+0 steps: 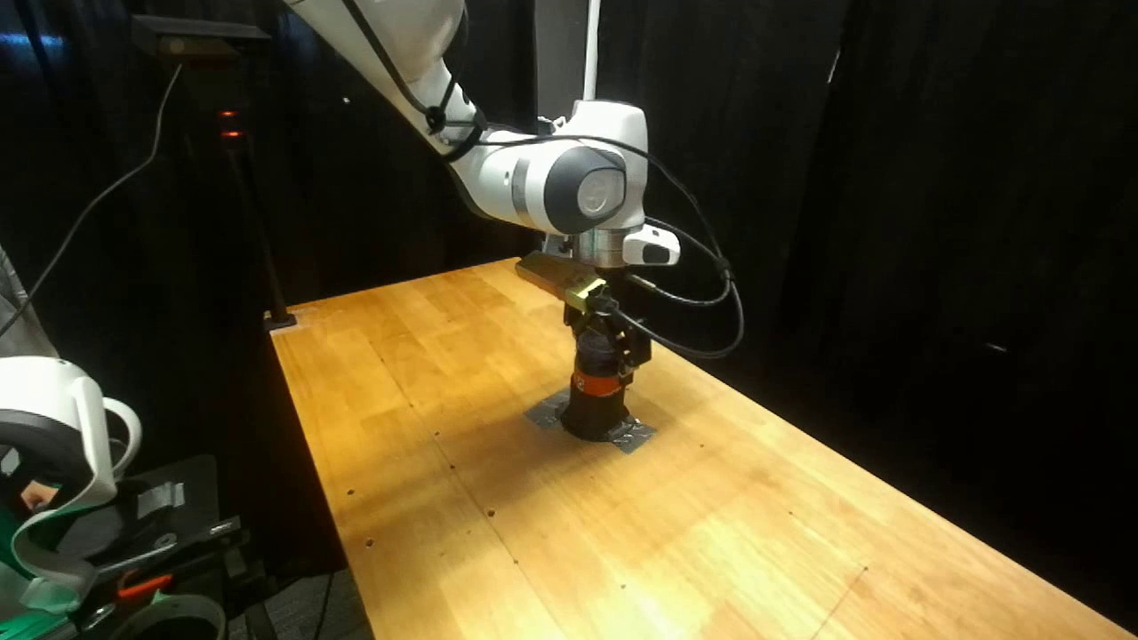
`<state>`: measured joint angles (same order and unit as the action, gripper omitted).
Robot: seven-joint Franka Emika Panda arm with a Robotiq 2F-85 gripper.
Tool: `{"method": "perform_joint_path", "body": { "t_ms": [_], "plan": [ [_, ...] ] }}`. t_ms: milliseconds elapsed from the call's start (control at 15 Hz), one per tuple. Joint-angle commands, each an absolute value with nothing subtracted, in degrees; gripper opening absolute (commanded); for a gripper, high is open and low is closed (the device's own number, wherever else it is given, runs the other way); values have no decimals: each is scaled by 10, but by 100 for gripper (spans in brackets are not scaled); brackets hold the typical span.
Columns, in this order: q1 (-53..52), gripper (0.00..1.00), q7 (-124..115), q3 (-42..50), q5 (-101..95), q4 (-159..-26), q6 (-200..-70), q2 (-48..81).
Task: Put the rubber band on the jar.
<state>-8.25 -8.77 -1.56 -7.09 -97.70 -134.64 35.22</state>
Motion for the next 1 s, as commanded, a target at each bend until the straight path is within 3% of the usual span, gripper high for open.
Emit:
{"method": "perform_joint_path", "body": {
  "t_ms": [0, 467, 933],
  "plan": [
    [-53, 100, -50, -31, -30, -1051, -1374, 301],
    [-9, 100, 8, -58, 59, -1119, -1420, 244],
    [10, 100, 47, -59, 104, -1160, -1358, 217]
  ]
}}
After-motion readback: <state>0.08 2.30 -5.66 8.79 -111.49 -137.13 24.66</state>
